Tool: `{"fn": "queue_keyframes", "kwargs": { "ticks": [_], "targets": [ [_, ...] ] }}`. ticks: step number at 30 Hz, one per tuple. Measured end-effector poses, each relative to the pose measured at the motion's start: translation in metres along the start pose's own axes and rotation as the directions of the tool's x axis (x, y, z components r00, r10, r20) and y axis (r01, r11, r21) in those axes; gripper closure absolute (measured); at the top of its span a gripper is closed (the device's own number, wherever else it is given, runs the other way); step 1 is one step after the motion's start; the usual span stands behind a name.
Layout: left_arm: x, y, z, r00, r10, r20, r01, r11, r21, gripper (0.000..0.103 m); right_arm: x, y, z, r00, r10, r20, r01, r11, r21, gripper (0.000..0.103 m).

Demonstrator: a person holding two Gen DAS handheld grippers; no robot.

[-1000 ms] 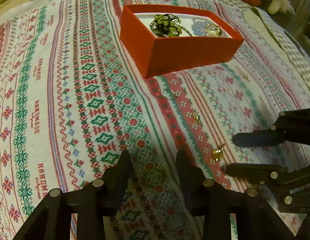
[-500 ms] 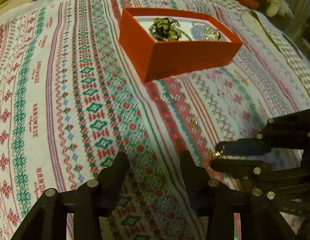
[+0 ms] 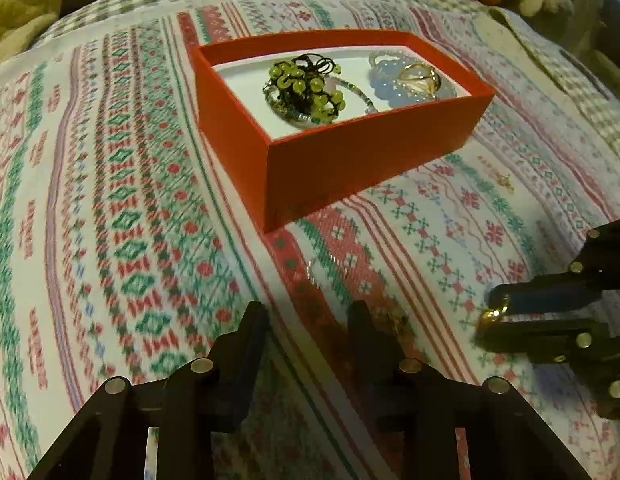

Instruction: Organize jewelry

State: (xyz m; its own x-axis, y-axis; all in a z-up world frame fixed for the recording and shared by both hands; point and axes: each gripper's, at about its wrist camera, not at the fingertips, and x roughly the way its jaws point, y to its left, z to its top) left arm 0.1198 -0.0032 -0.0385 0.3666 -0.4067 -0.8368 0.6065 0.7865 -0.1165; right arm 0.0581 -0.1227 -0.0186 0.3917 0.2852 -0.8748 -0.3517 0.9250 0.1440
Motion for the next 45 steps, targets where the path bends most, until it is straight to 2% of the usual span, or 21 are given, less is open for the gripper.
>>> {"fn": "queue_keyframes", "kwargs": {
  "ticks": [7, 13, 15, 26, 27, 28, 29, 35, 39, 43, 45],
  "targets": [
    [0.012, -0.013, 0.008, 1.0, -0.002, 0.015, 0.001, 0.997, 0.081, 0.068, -0.002, -0.015, 0.0, 1.0, -0.002, -0.013, 0.003, 0.999, 0.039, 0.087],
    [0.015, -0.013, 0.01, 1.0, 0.005, 0.023, -0.007, 0.996, 0.091, 0.079, -0.005, -0.021, 0.0, 1.0, -0.006, -0.01, 0.006, 0.998, 0.055, 0.087],
    [0.015, -0.013, 0.011, 1.0, 0.011, 0.026, -0.014, 0.996, 0.091, 0.086, -0.006, -0.022, 0.001, 1.0, -0.008, -0.008, 0.009, 0.998, 0.056, 0.087],
    [0.008, -0.016, 0.004, 0.999, 0.035, 0.035, -0.038, 0.996, 0.08, 0.088, -0.017, -0.028, -0.001, 0.999, -0.03, 0.012, 0.029, 0.998, 0.057, 0.087],
    [0.006, -0.016, 0.004, 0.999, 0.036, 0.037, -0.039, 0.996, 0.078, 0.092, -0.018, -0.029, 0.0, 0.999, -0.033, 0.015, 0.032, 0.998, 0.058, 0.087],
    [0.004, -0.016, 0.004, 0.999, 0.034, 0.041, -0.037, 0.996, 0.078, 0.102, -0.019, -0.029, 0.001, 0.999, -0.035, 0.018, 0.034, 0.998, 0.061, 0.087],
    [0.003, -0.016, 0.005, 0.998, 0.039, 0.039, -0.042, 0.996, 0.075, 0.103, -0.021, -0.03, 0.002, 0.999, -0.036, 0.023, 0.034, 0.997, 0.065, 0.087],
    [-0.005, -0.014, 0.002, 0.998, 0.049, 0.042, -0.052, 0.997, 0.056, 0.103, -0.031, -0.032, 0.008, 0.997, -0.053, 0.056, 0.049, 0.996, 0.074, 0.087],
    [-0.016, -0.013, 0.004, 0.996, 0.051, 0.071, -0.054, 0.998, 0.043, 0.103, -0.037, -0.034, 0.01, 0.995, -0.063, 0.074, 0.056, 0.995, 0.085, 0.087],
    [-0.026, -0.012, 0.001, 0.996, 0.03, 0.085, -0.033, 0.999, 0.039, 0.103, -0.039, -0.032, 0.008, 0.995, -0.062, 0.077, 0.055, 0.995, 0.084, 0.087],
    [-0.024, -0.012, 0.0, 0.998, 0.005, 0.064, -0.008, 0.999, 0.045, 0.102, -0.037, -0.03, 0.008, 0.996, -0.059, 0.072, 0.053, 0.995, 0.081, 0.087]
  ]
}}
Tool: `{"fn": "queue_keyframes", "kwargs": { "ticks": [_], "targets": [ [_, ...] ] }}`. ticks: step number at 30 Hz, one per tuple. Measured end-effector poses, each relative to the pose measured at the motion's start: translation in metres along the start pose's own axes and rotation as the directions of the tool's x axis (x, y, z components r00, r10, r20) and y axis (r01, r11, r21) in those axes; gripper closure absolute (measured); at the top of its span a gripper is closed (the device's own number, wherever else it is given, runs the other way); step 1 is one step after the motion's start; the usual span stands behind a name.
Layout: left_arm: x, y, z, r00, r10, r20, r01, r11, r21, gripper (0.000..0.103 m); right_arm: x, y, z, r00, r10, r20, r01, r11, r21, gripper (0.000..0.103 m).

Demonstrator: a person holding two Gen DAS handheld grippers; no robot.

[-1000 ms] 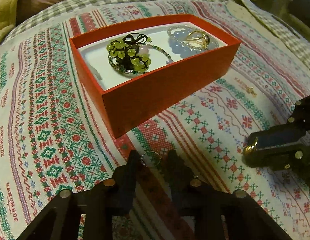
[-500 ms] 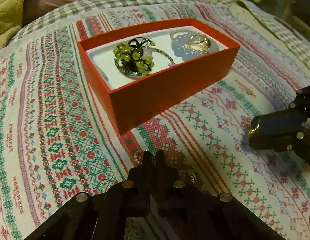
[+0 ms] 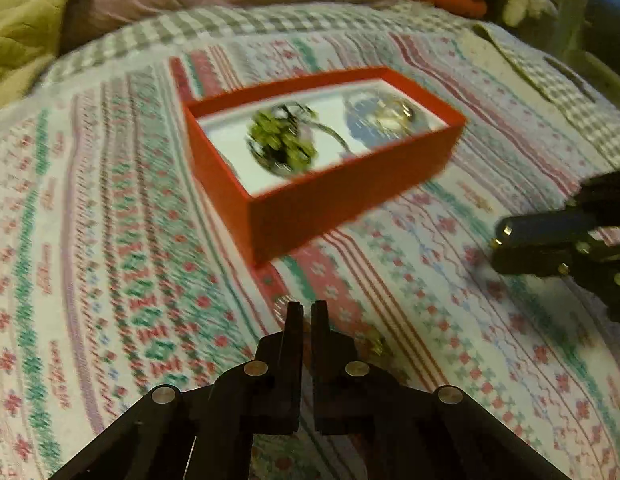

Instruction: Organize jewelry

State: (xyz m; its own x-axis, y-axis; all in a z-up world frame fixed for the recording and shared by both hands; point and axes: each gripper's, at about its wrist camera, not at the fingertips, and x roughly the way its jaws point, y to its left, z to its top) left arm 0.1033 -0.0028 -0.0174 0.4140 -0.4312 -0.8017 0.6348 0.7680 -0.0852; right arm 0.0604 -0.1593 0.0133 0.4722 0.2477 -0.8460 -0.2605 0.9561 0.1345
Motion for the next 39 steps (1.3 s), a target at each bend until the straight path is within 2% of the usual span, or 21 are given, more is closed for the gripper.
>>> {"fn": "queue_keyframes", "kwargs": {
  "ticks": [1, 2, 3, 5, 10, 17, 29, 39],
  "targets": [
    [0.002, 0.0, -0.002, 1.0, 0.001, -0.01, -0.001, 1.0, -0.002, 0.099, 0.0, 0.001, -0.001, 1.0, 0.001, -0.002, -0.001, 1.0, -0.002, 0.087],
    [0.007, -0.001, -0.003, 1.0, 0.003, -0.028, -0.003, 1.0, -0.001, 0.084, 0.001, 0.002, -0.001, 1.0, 0.002, -0.006, -0.002, 1.0, -0.004, 0.087],
    [0.01, -0.003, -0.004, 0.999, 0.009, -0.039, -0.009, 1.0, 0.002, 0.064, 0.002, 0.002, -0.001, 1.0, 0.003, -0.009, -0.003, 1.0, -0.006, 0.087],
    [0.019, -0.005, -0.005, 0.998, 0.04, -0.044, -0.039, 0.999, 0.014, 0.054, 0.005, 0.003, -0.002, 1.0, 0.005, -0.015, -0.005, 1.0, -0.01, 0.087],
    [0.029, -0.008, -0.003, 0.997, 0.065, -0.034, -0.064, 0.998, 0.03, 0.054, 0.006, 0.006, -0.002, 1.0, 0.004, -0.018, -0.004, 1.0, -0.019, 0.087],
    [0.033, -0.003, -0.003, 0.998, 0.06, -0.01, -0.06, 0.998, -0.01, 0.056, 0.002, 0.003, -0.001, 1.0, -0.006, -0.001, 0.006, 1.0, -0.001, 0.087],
    [0.028, -0.001, -0.006, 0.993, 0.119, 0.003, -0.119, 0.992, -0.049, 0.086, -0.011, 0.013, -0.007, 1.0, -0.013, 0.028, 0.013, 1.0, 0.004, 0.087],
    [0.026, -0.006, -0.001, 0.989, 0.148, 0.006, -0.148, 0.989, -0.025, 0.086, -0.016, 0.01, -0.006, 0.998, -0.036, 0.05, 0.035, 0.999, 0.017, 0.087]
  ]
}}
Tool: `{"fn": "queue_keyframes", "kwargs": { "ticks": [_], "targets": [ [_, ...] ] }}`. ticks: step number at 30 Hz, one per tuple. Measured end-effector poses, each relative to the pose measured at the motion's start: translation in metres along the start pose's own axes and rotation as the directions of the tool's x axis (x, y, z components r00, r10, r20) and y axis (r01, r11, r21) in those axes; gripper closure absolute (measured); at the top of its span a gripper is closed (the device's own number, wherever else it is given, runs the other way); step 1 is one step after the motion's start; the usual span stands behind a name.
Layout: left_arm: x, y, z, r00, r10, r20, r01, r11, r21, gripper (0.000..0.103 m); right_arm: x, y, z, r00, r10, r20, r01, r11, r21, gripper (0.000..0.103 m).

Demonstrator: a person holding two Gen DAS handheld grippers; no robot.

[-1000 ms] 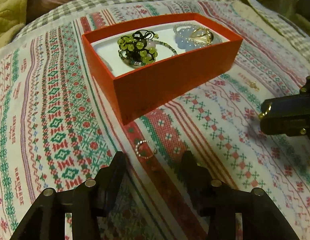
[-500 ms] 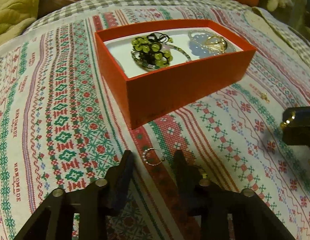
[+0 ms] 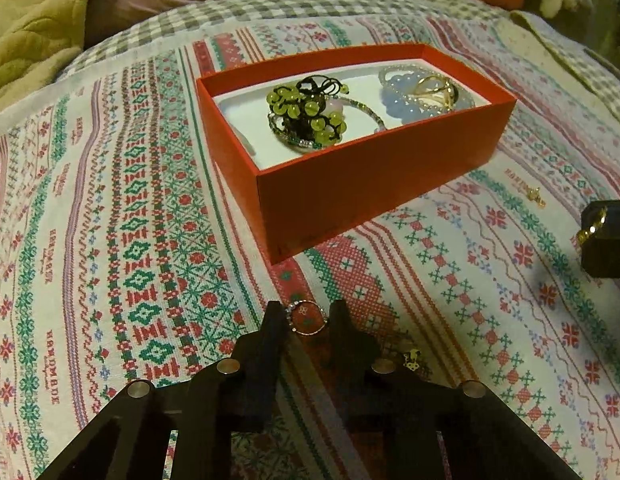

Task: Organize jewelry
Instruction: 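Carry both held earrings over the red box and lower them inside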

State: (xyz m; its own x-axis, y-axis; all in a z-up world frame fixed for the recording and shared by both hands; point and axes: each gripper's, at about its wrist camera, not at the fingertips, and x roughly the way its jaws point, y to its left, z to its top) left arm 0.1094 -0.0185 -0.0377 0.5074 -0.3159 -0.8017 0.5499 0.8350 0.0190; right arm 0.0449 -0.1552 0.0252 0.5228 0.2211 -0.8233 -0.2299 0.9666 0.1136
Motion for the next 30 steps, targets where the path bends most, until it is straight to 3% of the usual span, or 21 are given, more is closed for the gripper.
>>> {"fn": "queue_keyframes", "kwargs": {
  "ticks": [15, 30],
  "targets": [
    [-0.049, -0.006, 0.031, 0.99, -0.01, 0.138, 0.012, 1.0, -0.016, 0.086, -0.008, -0.019, 0.037, 0.997, -0.034, 0.071, 0.031, 0.998, 0.054, 0.087],
    [-0.02, -0.004, 0.066, 0.982, 0.033, 0.188, -0.014, 0.995, -0.102, 0.086, 0.023, -0.056, 0.071, 0.995, -0.071, 0.077, 0.062, 0.992, 0.11, 0.087]
  ]
}}
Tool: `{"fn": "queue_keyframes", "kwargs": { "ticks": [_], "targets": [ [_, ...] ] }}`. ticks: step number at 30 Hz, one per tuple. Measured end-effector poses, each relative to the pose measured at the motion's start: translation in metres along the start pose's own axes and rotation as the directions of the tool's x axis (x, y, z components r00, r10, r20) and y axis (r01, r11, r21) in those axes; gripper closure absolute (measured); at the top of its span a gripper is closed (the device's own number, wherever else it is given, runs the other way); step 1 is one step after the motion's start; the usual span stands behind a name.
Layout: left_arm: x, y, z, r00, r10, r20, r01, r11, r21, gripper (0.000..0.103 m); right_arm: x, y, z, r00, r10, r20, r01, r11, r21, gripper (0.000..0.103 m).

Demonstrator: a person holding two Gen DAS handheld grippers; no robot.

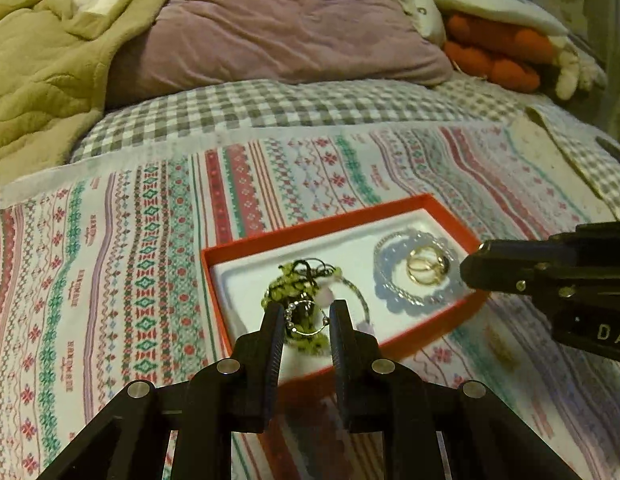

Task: Organize jewelry
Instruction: 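Carry both held earrings over the red box and lower them inside, then open both tools to drop the earrings into the box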

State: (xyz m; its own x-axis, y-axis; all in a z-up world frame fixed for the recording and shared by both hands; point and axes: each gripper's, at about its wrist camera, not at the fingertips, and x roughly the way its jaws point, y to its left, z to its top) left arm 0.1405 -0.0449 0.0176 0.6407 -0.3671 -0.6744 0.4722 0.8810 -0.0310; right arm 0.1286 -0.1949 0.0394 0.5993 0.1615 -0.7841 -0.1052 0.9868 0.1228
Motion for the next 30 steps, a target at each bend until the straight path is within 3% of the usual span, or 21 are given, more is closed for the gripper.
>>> {"fn": "queue_keyframes", "kwargs": {
  "ticks": [17, 21, 26, 30],
  "targets": [
    [0.024, 0.005, 0.002, 0.999, 0.02, -0.037, -0.02, 1.0, -0.018, 0.083, 0.03, -0.01, 0.008, 0.999, 0.006, -0.043, -0.005, 1.0, 0.025, 0.086],
    [0.02, 0.004, 0.002, 0.999, 0.023, -0.039, -0.023, 1.0, -0.009, 0.07, 0.025, -0.009, 0.008, 1.0, 0.014, -0.028, -0.013, 1.0, 0.022, 0.085],
    [0.01, 0.002, 0.001, 0.999, 0.021, -0.03, -0.02, 1.0, 0.008, 0.053, 0.009, -0.005, 0.007, 0.999, 0.036, -0.002, -0.036, 0.999, 0.01, 0.068],
    [-0.002, 0.001, 0.0, 1.0, 0.021, -0.019, -0.02, 1.0, 0.02, 0.036, -0.002, -0.004, 0.005, 0.999, 0.042, 0.016, -0.042, 0.999, 0.004, 0.064]
  ]
}}
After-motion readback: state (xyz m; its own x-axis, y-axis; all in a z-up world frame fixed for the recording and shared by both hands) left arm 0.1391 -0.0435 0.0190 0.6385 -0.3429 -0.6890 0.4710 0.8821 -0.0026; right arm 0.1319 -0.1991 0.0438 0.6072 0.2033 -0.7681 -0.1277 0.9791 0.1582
